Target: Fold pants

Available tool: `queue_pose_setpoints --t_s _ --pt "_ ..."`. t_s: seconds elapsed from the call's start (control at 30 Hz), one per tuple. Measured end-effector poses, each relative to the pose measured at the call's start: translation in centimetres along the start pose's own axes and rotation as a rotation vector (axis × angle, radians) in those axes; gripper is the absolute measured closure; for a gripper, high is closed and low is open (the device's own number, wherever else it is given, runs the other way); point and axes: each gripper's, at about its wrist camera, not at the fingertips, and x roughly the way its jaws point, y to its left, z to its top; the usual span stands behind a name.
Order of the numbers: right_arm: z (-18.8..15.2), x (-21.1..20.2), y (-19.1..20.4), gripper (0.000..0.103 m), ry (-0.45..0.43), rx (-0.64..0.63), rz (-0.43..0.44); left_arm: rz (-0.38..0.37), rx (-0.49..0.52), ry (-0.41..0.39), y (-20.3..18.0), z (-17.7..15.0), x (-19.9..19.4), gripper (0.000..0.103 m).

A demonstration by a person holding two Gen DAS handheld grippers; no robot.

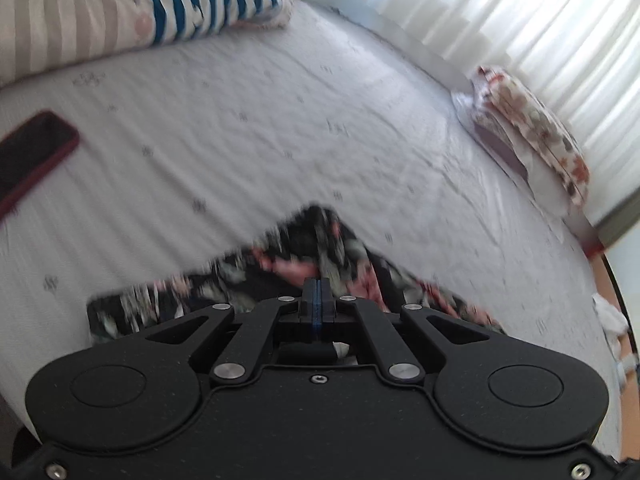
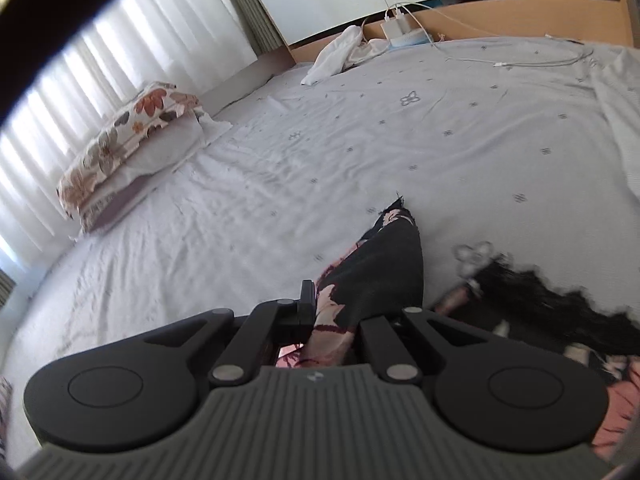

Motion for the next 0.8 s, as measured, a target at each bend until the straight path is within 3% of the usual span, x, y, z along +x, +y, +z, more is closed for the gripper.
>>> queue_pose_setpoints --t_s 0.13,0.2,0.27,0.37,0.47,0.53,0.6,0.67,0.8 --pt "-0.9 -0.2 -0.7 0.101 0.005 0.003 -0.02 -0.083 0.026 0.087 -0.7 -2.5 -0.1 0.094" --pt "-1.2 -0.2 -0.9 0.101 0.011 0.006 -0.023 -0.083 0.023 0.092 -1.2 -3.2 0.3 0.069" --pt "-1.5 -0.2 -0.7 0.101 0.011 -0.003 -0.028 -0.06 0.0 0.085 -1.3 -3.3 1.3 0.057" --pt "-1.6 -0.3 -0.4 0.1 0.003 -0.023 -0.035 -0.035 -0.044 0.083 -1.3 -3.1 3.3 0.058" --pt "-1.5 -0.2 -0.1 0.1 0.001 -0.04 -0.043 -0.086 -0.088 0.074 -1.7 -2.4 4.8 0.058" --pt "-1.6 0.0 -0.3 0.1 0.002 -0.048 -0.051 -0.096 -0.08 0.028 -2.4 -1.5 5.3 0.055" --pt "-1.8 0.2 -0.4 0.1 0.001 -0.052 -0.056 -0.048 -0.071 0.005 -3.1 -0.5 6.5 0.048" --pt "-1.9 0.3 -0.4 0.1 0.001 -0.053 -0.057 0.017 -0.102 0.018 -3.1 0.4 8.2 0.049" --pt "-2.2 0.7 -0.6 0.1 0.005 -0.057 -0.066 0.08 -0.189 0.027 -2.4 1.2 10.8 0.052"
